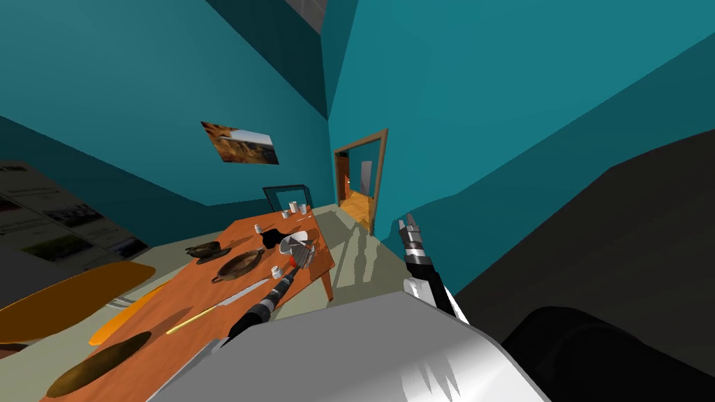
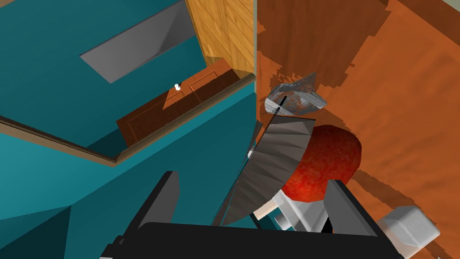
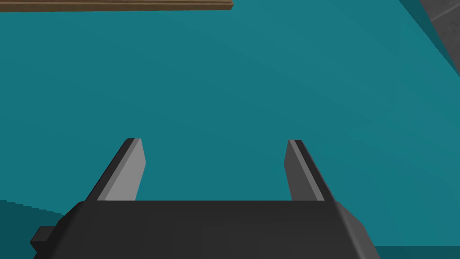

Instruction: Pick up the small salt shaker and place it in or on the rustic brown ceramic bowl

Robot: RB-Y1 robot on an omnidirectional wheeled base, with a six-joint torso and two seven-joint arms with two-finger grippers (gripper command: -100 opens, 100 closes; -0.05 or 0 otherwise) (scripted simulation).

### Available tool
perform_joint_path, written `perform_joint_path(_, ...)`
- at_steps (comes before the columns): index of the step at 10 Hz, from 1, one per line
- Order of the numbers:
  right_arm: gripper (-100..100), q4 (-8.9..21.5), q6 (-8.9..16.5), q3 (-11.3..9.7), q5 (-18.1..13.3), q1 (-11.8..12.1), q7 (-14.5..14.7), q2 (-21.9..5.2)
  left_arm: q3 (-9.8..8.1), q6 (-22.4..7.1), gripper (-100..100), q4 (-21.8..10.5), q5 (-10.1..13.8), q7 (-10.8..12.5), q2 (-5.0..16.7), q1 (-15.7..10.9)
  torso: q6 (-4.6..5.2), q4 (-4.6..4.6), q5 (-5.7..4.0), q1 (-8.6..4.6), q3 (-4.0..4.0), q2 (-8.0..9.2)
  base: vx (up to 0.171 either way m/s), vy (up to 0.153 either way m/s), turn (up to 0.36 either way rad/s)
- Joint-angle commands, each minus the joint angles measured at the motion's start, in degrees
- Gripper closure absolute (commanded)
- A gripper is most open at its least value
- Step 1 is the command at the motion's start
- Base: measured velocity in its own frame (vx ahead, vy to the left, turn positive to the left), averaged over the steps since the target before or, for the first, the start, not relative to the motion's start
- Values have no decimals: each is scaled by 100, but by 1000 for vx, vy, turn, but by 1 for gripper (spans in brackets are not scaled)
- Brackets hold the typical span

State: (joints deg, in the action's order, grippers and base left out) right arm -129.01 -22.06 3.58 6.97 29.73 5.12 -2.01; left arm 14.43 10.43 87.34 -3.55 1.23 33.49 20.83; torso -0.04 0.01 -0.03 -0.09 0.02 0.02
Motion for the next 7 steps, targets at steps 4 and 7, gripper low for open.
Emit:
perform_joint_path(4, 0, 0, 0, 0, 0, 0, 0, 0, 219, -206, -100, -681, 51, 14, 380, -164, -1, 0, 1, 4, 1, 1, -1, -23, -91)
perform_joint_path(7, 0, 0, 0, 0, 0, 0, 0, 0, 412, -435, -100, -1300, 91, 18, 717, -288, 1, 0, 0, 2, -1, -3, 8, -35, -145)
